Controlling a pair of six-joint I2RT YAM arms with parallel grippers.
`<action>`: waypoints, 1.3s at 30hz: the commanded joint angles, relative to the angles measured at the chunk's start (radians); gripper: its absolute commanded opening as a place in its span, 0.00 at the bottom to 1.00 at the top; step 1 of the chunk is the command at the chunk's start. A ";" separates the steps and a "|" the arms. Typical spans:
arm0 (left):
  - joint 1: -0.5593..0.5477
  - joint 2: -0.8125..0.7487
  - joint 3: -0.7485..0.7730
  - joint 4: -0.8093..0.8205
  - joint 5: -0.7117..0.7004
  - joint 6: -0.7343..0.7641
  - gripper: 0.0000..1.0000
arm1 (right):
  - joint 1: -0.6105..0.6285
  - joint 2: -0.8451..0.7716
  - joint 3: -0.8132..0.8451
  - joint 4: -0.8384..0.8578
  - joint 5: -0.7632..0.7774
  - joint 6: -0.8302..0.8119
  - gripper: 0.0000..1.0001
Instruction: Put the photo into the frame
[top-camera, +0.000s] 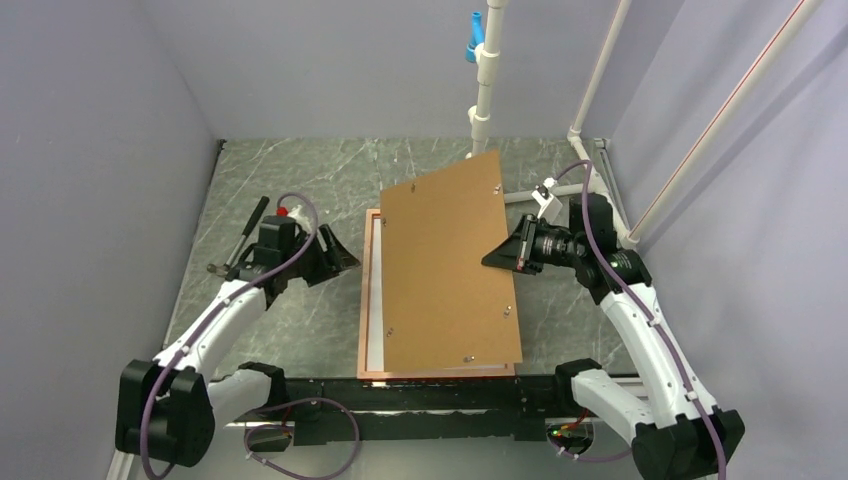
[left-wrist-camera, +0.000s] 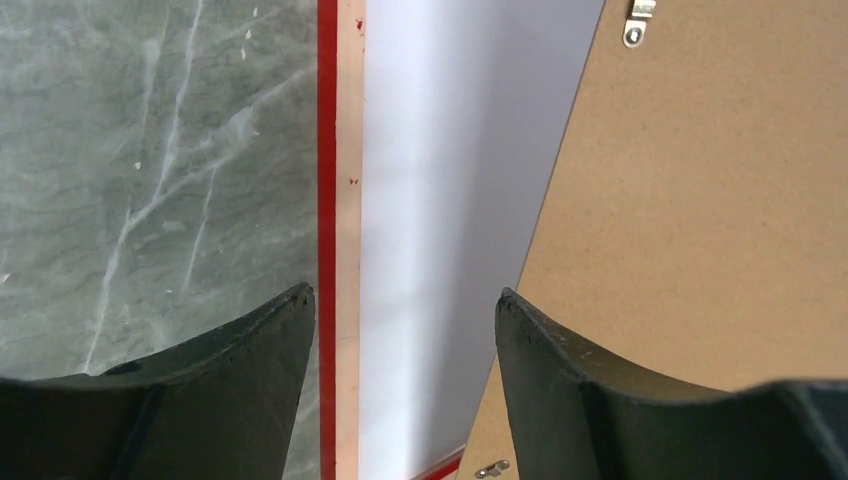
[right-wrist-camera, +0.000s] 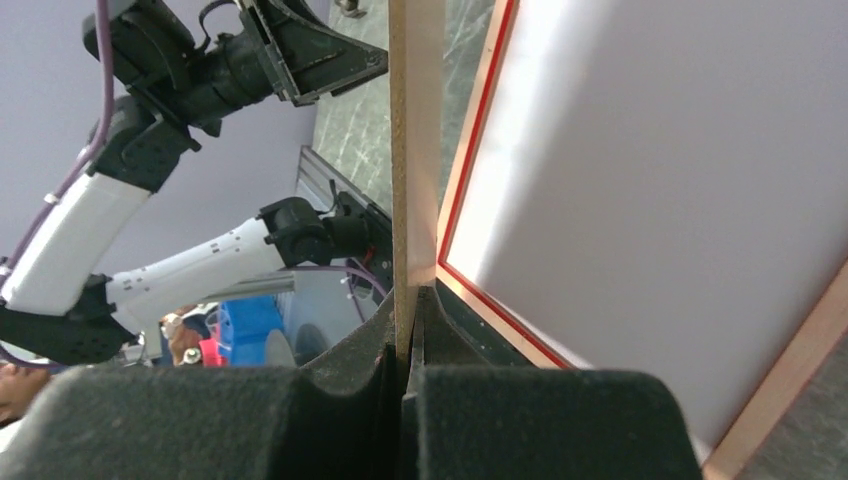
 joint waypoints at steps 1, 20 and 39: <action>0.098 -0.058 -0.051 0.047 0.189 0.035 0.68 | -0.002 0.031 -0.001 0.217 -0.097 0.071 0.00; 0.164 -0.018 -0.116 0.059 0.276 0.116 0.57 | 0.011 0.211 -0.164 0.483 -0.116 0.185 0.00; 0.058 0.136 -0.076 0.052 0.193 0.156 0.50 | 0.010 0.307 -0.202 0.512 -0.109 0.147 0.00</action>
